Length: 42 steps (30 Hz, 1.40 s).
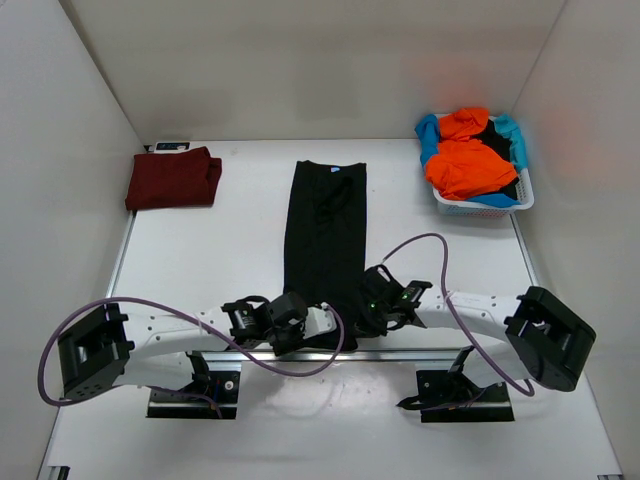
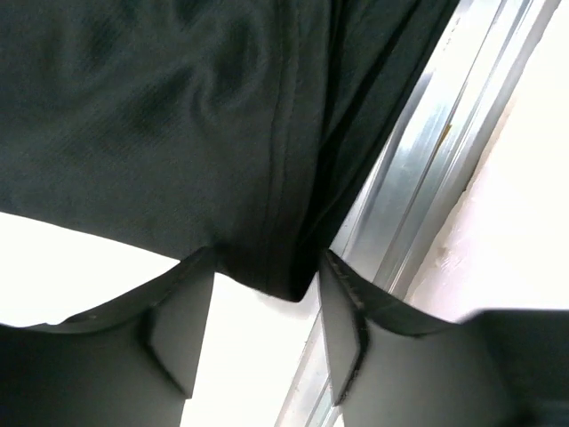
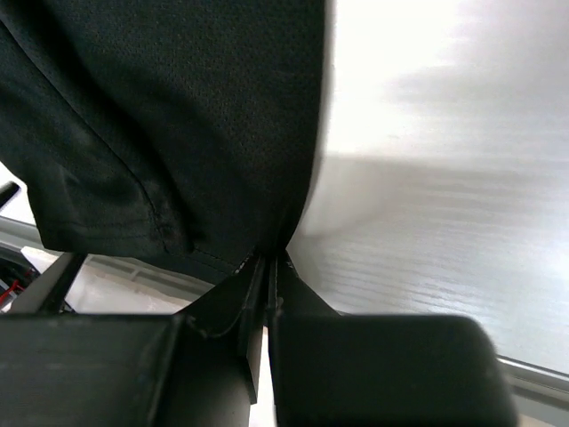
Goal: Fold and stack the t-shirts
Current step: Grab the bottom of the folded rectangular tshirt with both arms
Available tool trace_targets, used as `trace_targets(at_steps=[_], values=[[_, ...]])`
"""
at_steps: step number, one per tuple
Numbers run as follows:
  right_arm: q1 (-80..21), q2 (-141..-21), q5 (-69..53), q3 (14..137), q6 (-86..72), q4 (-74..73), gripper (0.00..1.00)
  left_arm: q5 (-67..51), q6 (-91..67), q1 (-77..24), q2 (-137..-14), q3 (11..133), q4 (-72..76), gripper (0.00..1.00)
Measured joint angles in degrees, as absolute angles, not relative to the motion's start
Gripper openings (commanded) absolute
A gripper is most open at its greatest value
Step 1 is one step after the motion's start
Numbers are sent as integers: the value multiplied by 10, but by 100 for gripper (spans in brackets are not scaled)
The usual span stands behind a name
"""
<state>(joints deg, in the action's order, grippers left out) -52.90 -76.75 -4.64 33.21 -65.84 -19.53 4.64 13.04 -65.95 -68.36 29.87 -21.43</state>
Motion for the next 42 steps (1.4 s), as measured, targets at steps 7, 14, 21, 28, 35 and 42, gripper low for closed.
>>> trace_targets(at_steps=[7, 14, 21, 28, 35, 42], values=[[-520, -724, -46, 304, -661, -203, 0, 47, 115, -662, -682, 331, -229, 65], [-521, -717, -45, 299, -667, -204, 0, 37, 113, -683, -689, 351, -218, 67], [-521, -717, -46, 296, -671, -197, 0, 53, 129, -695, -730, 349, -187, 64], [-521, -717, -46, 291, -673, -192, 0, 76, 146, -695, -744, 348, -163, 52], [-517, -692, -45, 273, -675, -186, 0, 62, 153, -698, -746, 338, -171, 38], [-512, -676, -44, 263, -675, -188, 0, 59, 169, -691, -747, 338, -216, 18]])
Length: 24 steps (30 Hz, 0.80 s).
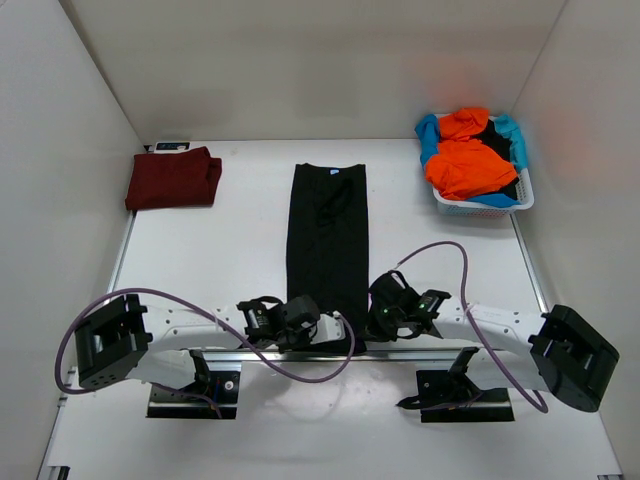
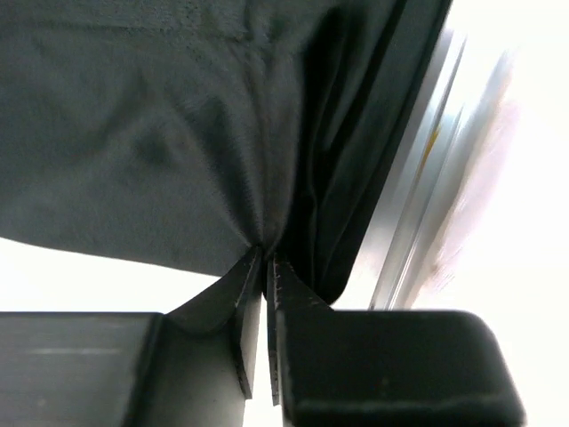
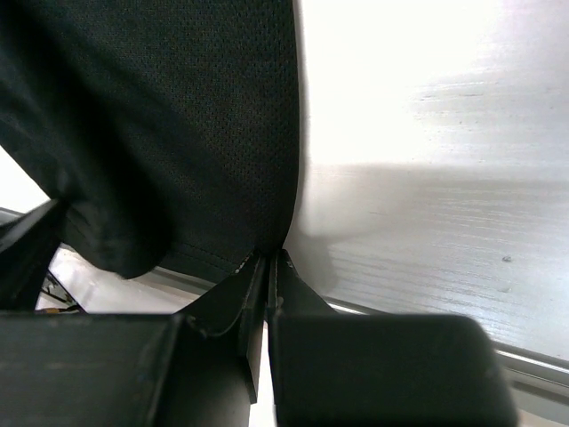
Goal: Fold and stack the t-shirts
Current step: Grab the bottom of the folded rectangular tshirt with both arms
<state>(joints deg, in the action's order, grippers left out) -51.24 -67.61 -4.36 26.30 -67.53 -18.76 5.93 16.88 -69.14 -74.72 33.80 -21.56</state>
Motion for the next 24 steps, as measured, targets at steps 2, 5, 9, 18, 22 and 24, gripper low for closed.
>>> trace_targets(at_steps=[2, 5, 9, 18, 22, 24], values=[[-510, -674, -43, 263, -675, -189, 0, 62, 174, -681, -743, 338, -241, 18], [-505, -667, -42, 262, -675, -191, 0, 65, 175, -667, -725, 338, -275, 21], [-500, -665, -41, 260, -671, -195, 0, 52, 169, -673, -712, 338, -293, 23], [-498, -660, -41, 260, -664, -206, 0, 54, 155, -663, -715, 338, -315, 15], [-498, -645, -41, 256, -664, -204, 0, 64, 153, -642, -703, 342, -326, 33], [-498, -640, -41, 251, -664, -203, 0, 59, 153, -639, -698, 345, -331, 41]])
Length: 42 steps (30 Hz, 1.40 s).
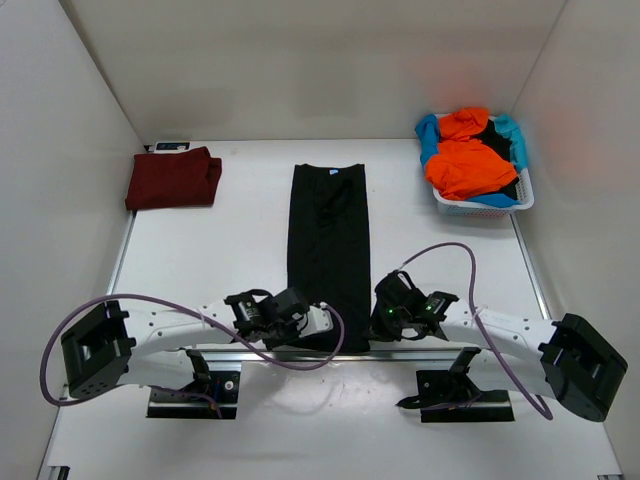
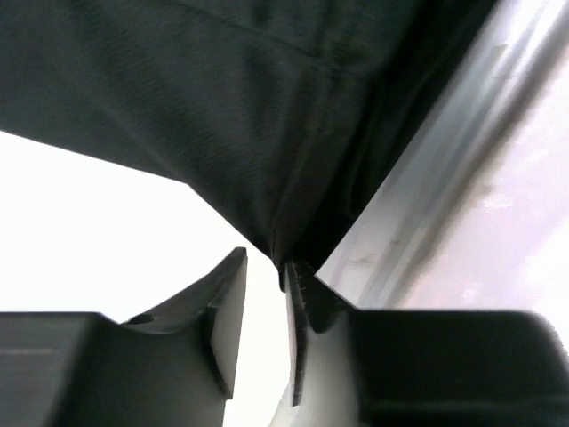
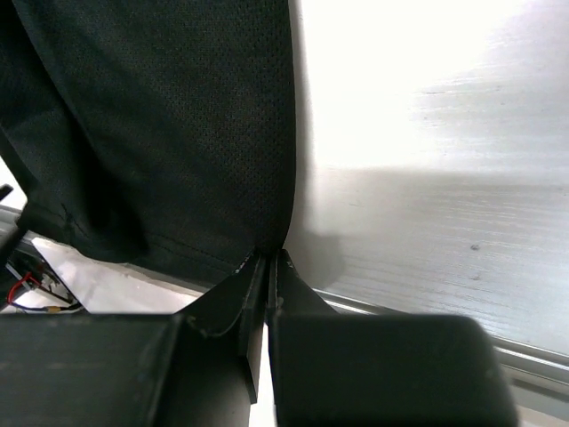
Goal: Fold and stack the t-shirts
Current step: Grab the bottom of the folded rectangular tshirt with both arms
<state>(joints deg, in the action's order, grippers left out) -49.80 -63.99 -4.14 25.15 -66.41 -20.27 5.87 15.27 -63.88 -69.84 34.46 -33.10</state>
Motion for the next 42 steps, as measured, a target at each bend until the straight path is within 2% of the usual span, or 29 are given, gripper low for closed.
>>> trace_targets(at_steps=[1, 2, 3, 4, 5, 6, 14, 17, 20, 23, 27, 32, 37, 38, 42], values=[[-498, -639, -41, 250, -664, -202, 3, 53, 152, -643, -699, 347, -334, 49], [-498, -638, -42, 248, -664, -201, 14, 51, 152, -649, -700, 348, -335, 54], [-498, -638, -42, 247, -664, -201, 26, 47, 151, -656, -701, 349, -337, 64], [-497, -637, -44, 247, -665, -201, 32, 43, 152, -659, -702, 351, -340, 78], [-497, -636, -45, 246, -662, -200, 40, 36, 152, -659, -703, 354, -347, 85], [-497, -635, -48, 246, -661, -199, 43, 34, 149, -654, -704, 359, -353, 99], [-501, -632, -46, 261, -639, -229, 43, 12, 116, -573, -666, 406, -410, 99], [-503, -642, -44, 274, -632, -253, 43, -38, 74, -505, -657, 434, -413, 99], [-510, -658, -39, 293, -627, -277, 43, -84, 16, -421, -688, 452, -404, 98], [-516, -678, -39, 312, -627, -296, 40, -127, -29, -400, -741, 447, -396, 98], [-524, -690, -39, 322, -628, -310, 30, -185, -64, -404, -767, 427, -393, 92], [-527, -690, -41, 322, -635, -314, 31, -237, -95, -414, -766, 392, -384, 88], [-536, -701, -50, 322, -636, -314, 31, -277, -123, -407, -795, 383, -363, 71], [-536, -705, -51, 322, -636, -313, 31, -281, -126, -402, -801, 380, -357, 70], [-536, -708, -59, 319, -640, -305, 24, -300, -140, -391, -816, 378, -347, 65]])
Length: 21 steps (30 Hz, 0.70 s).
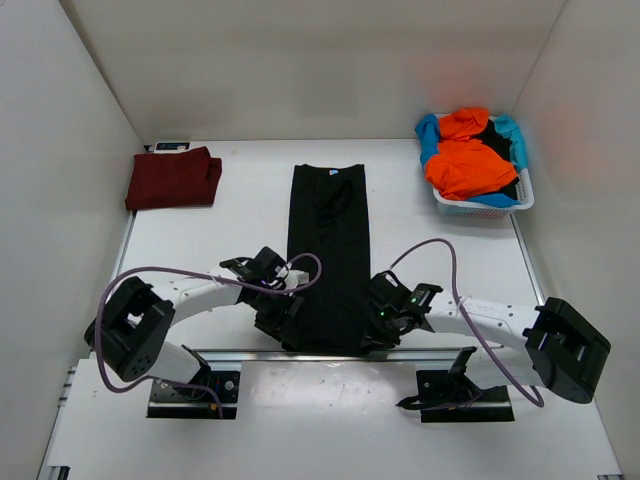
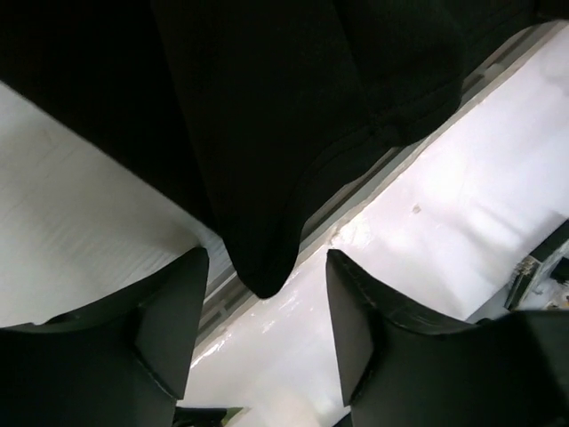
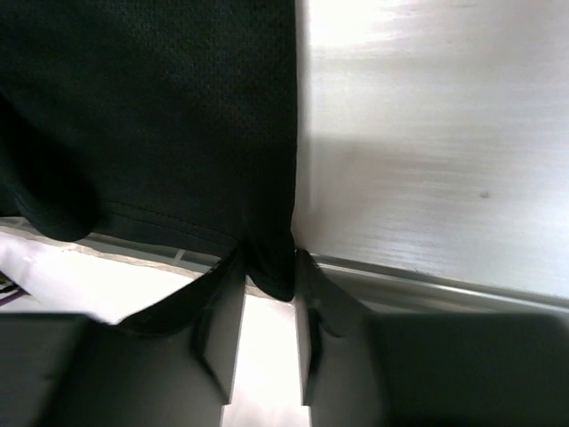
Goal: Fold and stack the t-shirts
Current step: Grab the bottom of the folded rectangular tshirt with both arms
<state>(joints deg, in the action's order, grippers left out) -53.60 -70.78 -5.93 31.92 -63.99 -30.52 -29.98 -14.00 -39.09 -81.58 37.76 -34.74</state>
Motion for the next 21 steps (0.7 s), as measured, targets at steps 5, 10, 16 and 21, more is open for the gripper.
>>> trace_targets(at_steps=[5, 10, 16, 21], values=[[-528, -705, -68, 311, -644, -293, 9, -315, -155, -376, -827, 371, -317, 51], [-515, -706, -74, 311, -639, -288, 0, -328, -166, -375, -832, 360, -290, 25], [-499, -711, -79, 322, -620, -289, 0, -335, -168, -380, -833, 359, -279, 0], [-455, -713, -82, 393, -575, -324, 0, -329, -142, -366, -843, 431, -343, 0]])
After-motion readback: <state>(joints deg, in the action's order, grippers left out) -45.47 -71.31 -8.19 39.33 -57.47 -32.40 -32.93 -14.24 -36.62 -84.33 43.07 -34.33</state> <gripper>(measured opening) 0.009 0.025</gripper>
